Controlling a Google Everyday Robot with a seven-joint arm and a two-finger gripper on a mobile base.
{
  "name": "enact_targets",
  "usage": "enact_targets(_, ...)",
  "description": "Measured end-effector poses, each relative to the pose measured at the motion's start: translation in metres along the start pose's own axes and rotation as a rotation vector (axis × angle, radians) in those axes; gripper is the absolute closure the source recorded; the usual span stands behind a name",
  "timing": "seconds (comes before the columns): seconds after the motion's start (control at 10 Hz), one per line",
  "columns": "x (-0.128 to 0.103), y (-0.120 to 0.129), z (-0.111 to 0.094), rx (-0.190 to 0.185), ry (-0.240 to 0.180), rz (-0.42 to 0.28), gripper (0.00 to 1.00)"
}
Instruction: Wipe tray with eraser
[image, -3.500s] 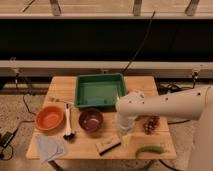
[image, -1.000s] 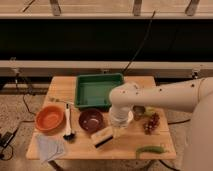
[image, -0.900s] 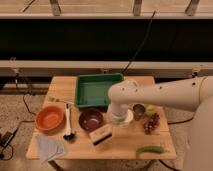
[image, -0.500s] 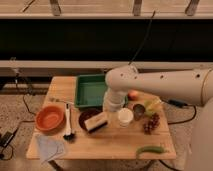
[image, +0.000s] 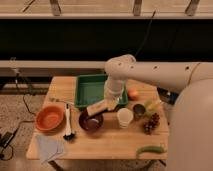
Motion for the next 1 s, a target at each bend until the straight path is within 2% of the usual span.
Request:
enact_targets(0.3,0.034,-0.037,0.0,0.031,0.028,0.078,1.0)
enact_targets(0.5,0.057,-0.051,0.001,0.045,0.023,0.15,1.0)
enact_targets(0.6,0.068,-0.054,0.0,0.051,-0.001,0.181,1.0)
enact_targets(0.8,0.092,-0.054,-0.007,0.052,-0.085,0.237,1.0)
enact_targets(1.0,0.091,-0.054,-0.007,0.051,-0.097,0.236,1.0)
